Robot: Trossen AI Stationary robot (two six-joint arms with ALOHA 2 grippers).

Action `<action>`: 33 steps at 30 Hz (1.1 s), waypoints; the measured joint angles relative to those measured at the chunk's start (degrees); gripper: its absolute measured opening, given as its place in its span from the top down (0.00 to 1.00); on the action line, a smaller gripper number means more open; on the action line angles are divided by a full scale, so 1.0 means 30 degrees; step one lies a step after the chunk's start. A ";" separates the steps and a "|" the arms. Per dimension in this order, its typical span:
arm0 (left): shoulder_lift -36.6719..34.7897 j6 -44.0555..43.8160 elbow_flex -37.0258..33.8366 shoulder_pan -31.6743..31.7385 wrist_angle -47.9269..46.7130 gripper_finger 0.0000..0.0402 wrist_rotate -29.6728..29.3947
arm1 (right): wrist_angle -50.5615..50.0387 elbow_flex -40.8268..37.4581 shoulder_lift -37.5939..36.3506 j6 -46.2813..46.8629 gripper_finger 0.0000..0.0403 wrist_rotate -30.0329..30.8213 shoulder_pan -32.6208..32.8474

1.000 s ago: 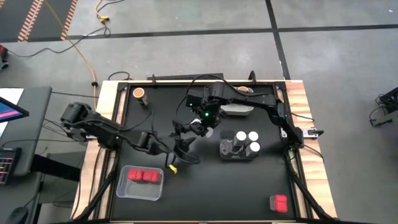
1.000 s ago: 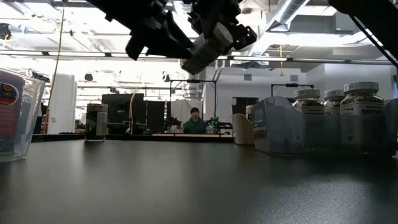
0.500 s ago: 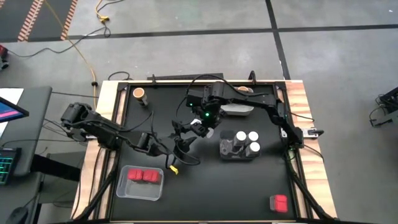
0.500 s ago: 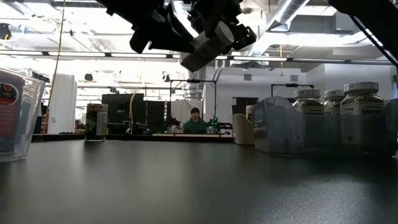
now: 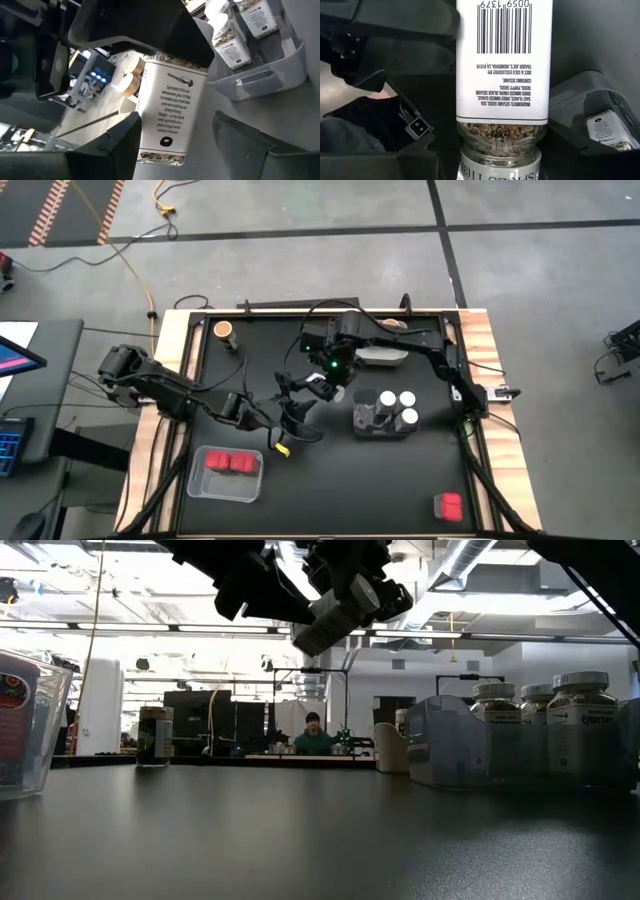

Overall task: Sort spices by type
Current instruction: Put the white spice bottle in the black bin

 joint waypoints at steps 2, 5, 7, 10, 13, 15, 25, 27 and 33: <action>0.0000 -0.0159 -0.0003 0.0000 -0.0007 0.38 0.0031 | -0.0009 0.0000 0.0000 0.0002 0.42 0.0007 -0.0051; 0.0000 -0.0202 -0.0006 0.0000 -0.0014 0.31 0.0031 | -0.0017 0.0000 0.0000 0.0002 0.42 0.0007 -0.0147; 0.0000 -0.0171 -0.0005 0.0000 0.0004 0.28 0.0037 | -0.0017 0.0000 0.0000 0.0002 0.42 0.0000 -0.0167; -0.0002 -0.0106 -0.0006 0.0000 0.0076 0.26 0.0038 | -0.0024 0.0000 0.0000 0.0009 0.42 -0.0076 -0.0171; -0.0007 -0.0296 0.0001 0.0058 0.0044 0.26 0.0053 | -0.0009 0.0000 0.0000 0.0021 0.42 -0.0443 -0.0167; -0.0013 -0.0288 -0.0006 0.0071 0.0049 0.26 0.0053 | -0.0024 0.0000 0.0000 0.0075 0.42 -0.0795 -0.0132; -0.0015 0.0150 -0.0006 0.0605 0.0063 0.26 0.1480 | 0.0571 0.0000 0.0007 0.0082 0.42 -0.1472 0.0185; -0.0015 0.0151 -0.0006 0.0831 0.0051 0.27 0.2081 | 0.0774 0.0000 0.0007 0.0075 0.42 -0.1679 0.0291; -0.0015 0.0938 -0.0006 0.1006 0.0000 0.27 0.2202 | 0.0843 0.0000 0.0007 0.0082 0.42 -0.1772 0.0287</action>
